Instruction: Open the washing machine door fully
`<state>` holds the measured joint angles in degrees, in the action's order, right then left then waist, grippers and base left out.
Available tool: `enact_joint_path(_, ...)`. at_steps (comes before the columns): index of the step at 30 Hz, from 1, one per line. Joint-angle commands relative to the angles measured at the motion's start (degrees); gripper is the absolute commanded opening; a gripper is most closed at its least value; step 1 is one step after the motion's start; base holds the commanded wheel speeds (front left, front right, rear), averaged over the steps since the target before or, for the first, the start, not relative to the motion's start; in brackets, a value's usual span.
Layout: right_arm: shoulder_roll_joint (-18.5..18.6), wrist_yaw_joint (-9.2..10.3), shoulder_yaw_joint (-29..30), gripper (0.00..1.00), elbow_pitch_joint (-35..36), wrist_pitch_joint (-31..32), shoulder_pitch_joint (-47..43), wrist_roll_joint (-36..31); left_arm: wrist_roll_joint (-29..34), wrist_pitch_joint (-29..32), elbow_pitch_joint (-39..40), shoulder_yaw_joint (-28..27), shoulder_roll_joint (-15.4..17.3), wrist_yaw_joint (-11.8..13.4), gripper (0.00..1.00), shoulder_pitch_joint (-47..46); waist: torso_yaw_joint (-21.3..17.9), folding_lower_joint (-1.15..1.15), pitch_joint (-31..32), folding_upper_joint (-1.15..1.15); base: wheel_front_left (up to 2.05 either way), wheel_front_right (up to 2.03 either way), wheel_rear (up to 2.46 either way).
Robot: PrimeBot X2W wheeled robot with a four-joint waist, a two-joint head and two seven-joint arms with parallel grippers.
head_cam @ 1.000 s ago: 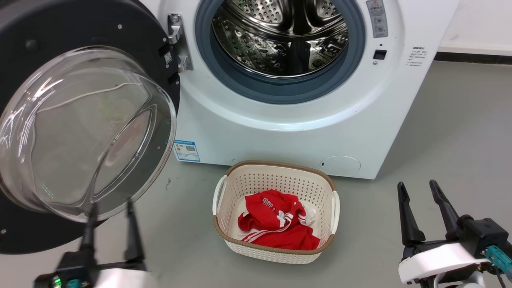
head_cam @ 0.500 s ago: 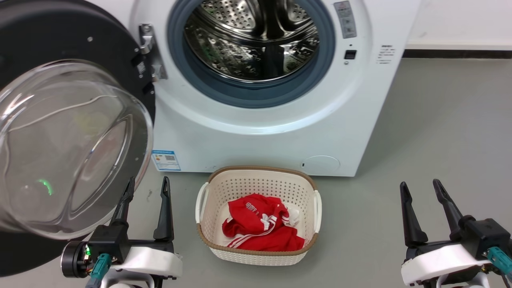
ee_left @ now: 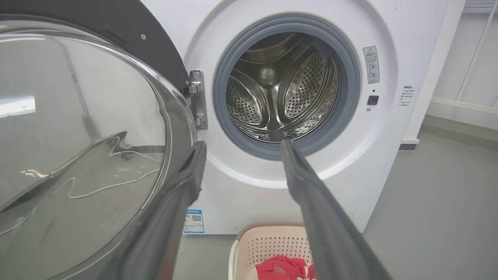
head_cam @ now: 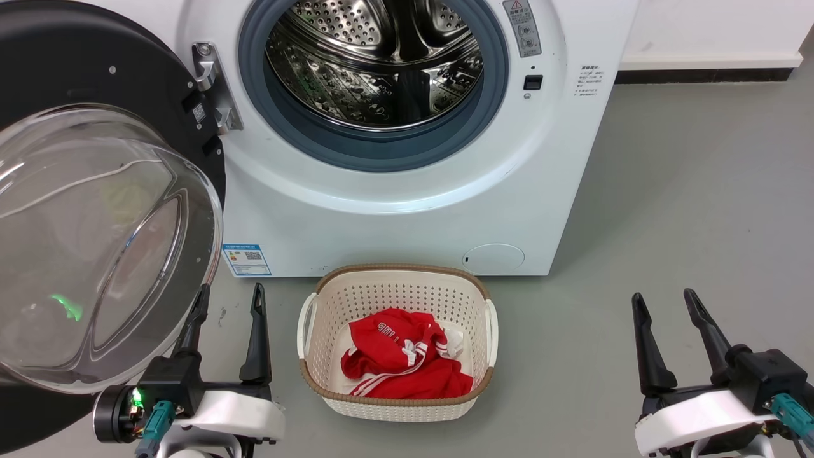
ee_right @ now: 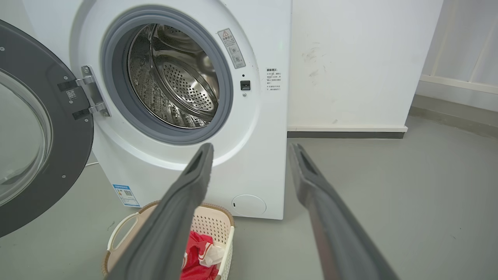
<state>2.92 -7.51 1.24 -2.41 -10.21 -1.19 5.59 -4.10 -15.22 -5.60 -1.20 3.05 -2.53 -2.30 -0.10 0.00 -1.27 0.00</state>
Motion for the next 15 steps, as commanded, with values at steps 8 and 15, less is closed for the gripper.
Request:
enact_joint_path(8,-0.09,0.03,-0.06,1.00,-0.57,-0.44,0.57,0.59,0.34,0.14,-0.13,-0.42,0.04,-0.22,1.00,-0.84,-0.07,0.00,-0.14,0.00,0.00,0.00,0.00)
enact_joint_path(15,-0.09,0.03,-0.09,1.00,-0.82,-0.60,0.74,0.74,0.53,0.14,-0.16,-0.61,0.01,-0.35,1.00,-0.93,-0.06,0.00,-0.24,0.00,0.00,0.00,0.00)
